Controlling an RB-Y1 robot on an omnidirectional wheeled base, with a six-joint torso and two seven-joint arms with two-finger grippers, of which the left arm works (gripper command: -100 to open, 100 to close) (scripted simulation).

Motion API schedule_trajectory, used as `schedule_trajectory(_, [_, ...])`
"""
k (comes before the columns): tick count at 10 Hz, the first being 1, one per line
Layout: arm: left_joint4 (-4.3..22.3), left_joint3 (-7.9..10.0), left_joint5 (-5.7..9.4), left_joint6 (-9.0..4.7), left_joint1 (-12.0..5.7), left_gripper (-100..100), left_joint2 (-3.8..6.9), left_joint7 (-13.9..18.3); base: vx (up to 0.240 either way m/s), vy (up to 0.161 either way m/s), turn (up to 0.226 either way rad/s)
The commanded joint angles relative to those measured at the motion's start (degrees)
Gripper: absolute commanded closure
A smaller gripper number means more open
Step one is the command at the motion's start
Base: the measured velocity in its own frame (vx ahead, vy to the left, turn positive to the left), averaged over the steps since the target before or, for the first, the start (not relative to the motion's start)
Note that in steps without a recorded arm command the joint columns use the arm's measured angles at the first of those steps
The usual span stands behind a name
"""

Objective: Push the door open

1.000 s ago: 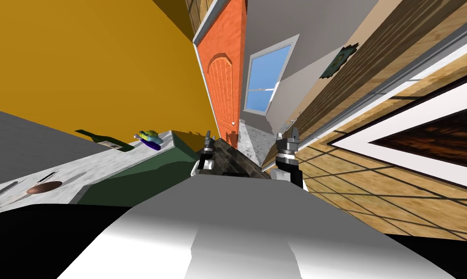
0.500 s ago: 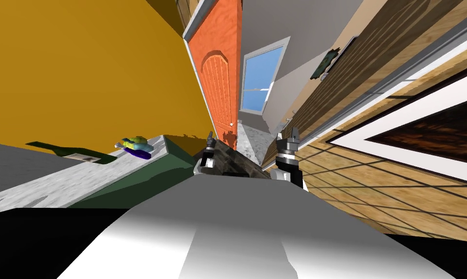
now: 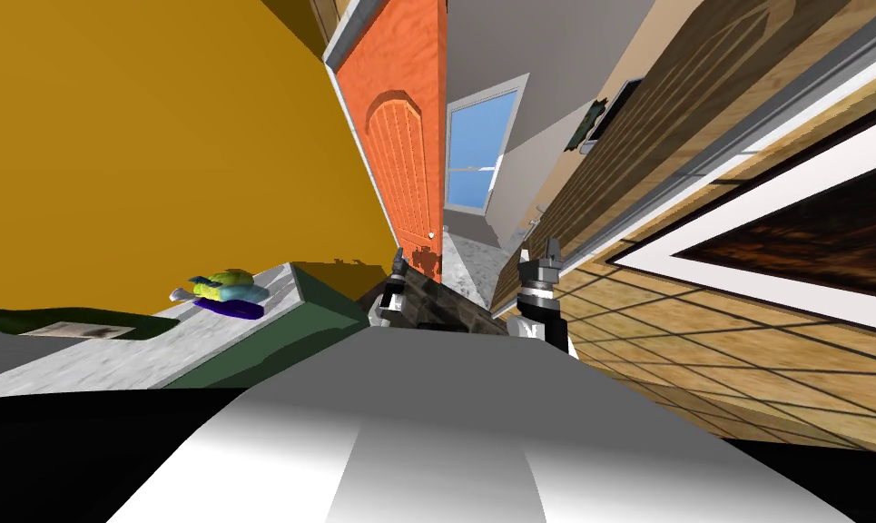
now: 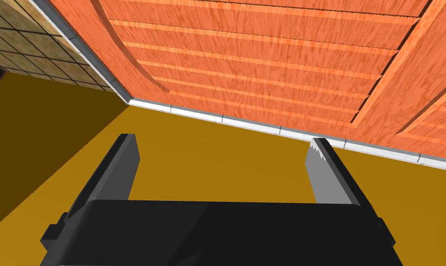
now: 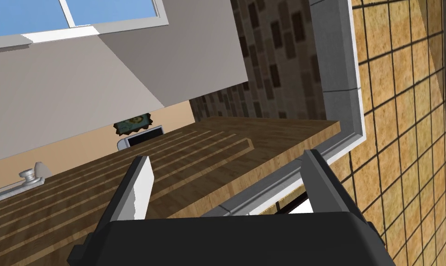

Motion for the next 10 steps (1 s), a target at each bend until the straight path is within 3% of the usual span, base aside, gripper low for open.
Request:
schedule_trajectory(1, [2.33,0.06,0.08,0.07,-1.43,-100,-0.07,-0.25,0.072,0.100,-0.196])
schedule_trajectory(10, [14.50,0.41,0.61,0.76,-8.88,-100,-0.43,-1.30,0.049,0.108,-0.161])
